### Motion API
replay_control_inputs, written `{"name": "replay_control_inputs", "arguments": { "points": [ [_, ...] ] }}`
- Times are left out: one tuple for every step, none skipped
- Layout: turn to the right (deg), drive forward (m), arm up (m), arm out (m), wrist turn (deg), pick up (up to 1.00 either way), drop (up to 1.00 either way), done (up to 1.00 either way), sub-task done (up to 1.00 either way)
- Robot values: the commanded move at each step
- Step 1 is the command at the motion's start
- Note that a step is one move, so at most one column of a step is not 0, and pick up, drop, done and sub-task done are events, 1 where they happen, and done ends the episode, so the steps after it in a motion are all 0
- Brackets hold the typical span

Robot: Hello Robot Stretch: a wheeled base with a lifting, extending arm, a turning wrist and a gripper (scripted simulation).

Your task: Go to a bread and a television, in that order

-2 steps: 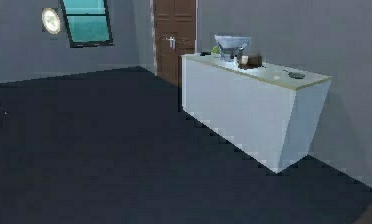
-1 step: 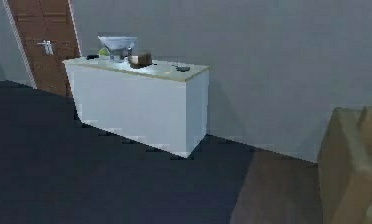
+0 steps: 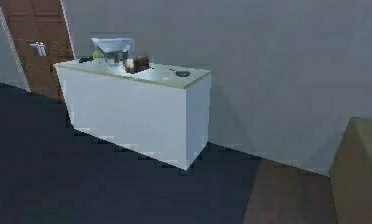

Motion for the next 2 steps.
{"name": "replay_control_inputs", "arguments": {
  "points": [
    [6.0, 0.0, 0.0, 0.0, 0.0, 0.0, 0.0, 0.0, 0.0],
    [0.0, 1.0, 0.0, 0.0, 0.0, 0.0, 0.0, 0.0, 0.0]
  ]
}}
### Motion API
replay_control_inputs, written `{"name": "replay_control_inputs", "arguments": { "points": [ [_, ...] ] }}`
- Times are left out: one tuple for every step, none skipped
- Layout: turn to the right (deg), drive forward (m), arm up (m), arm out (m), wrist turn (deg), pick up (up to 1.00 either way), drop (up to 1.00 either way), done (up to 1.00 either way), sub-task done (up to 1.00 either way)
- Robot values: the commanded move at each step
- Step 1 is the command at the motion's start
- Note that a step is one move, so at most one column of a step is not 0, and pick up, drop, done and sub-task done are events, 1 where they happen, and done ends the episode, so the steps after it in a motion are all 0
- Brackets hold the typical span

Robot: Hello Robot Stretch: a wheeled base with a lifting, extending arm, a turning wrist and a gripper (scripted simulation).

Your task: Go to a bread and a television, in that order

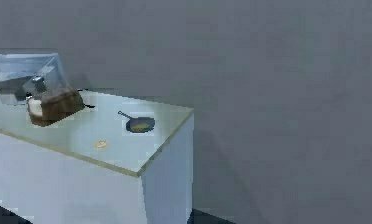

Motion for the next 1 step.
{"name": "replay_control_inputs", "arguments": {
  "points": [
    [24.0, 0.0, 0.0, 0.0, 0.0, 0.0, 0.0, 0.0, 0.0]
  ]
}}
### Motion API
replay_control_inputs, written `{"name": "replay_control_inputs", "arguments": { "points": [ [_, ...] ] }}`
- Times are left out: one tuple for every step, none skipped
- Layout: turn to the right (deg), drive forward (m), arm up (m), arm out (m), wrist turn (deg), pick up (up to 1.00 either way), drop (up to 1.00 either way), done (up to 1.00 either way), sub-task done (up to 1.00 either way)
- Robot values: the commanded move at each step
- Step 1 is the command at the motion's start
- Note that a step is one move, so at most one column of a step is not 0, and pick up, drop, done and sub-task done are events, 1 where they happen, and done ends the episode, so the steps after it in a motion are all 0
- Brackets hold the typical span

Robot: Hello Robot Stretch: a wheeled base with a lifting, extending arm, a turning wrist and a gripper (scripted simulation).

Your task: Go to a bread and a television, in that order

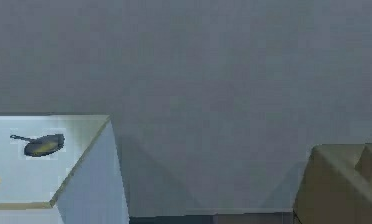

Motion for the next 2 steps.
{"name": "replay_control_inputs", "arguments": {
  "points": [
    [0.0, 0.1, 0.0, 0.0, 0.0, 0.0, 0.0, 0.0, 0.0],
    [-45.0, 0.0, 0.0, 0.0, 0.0, 0.0, 0.0, 0.0, 0.0]
  ]
}}
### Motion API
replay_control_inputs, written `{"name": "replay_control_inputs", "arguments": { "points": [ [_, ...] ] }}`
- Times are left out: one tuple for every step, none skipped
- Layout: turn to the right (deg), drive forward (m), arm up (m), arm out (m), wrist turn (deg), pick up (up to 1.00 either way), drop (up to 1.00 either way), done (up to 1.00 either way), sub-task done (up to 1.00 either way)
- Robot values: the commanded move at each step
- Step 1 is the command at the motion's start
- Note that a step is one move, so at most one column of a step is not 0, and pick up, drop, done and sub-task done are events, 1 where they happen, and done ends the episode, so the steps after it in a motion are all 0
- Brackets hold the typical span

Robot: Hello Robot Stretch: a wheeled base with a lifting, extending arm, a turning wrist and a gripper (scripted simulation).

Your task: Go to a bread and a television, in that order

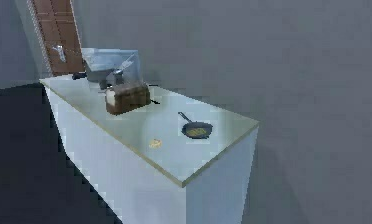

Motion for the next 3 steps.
{"name": "replay_control_inputs", "arguments": {
  "points": [
    [-15.0, 0.0, 0.0, 0.0, 0.0, 0.0, 0.0, 0.0, 0.0],
    [0.0, 0.0, 0.0, 0.0, 0.0, 0.0, 0.0, 0.0, 1.0],
    [-45.0, 0.0, 0.0, 0.0, 0.0, 0.0, 0.0, 0.0, 0.0]
  ]
}}
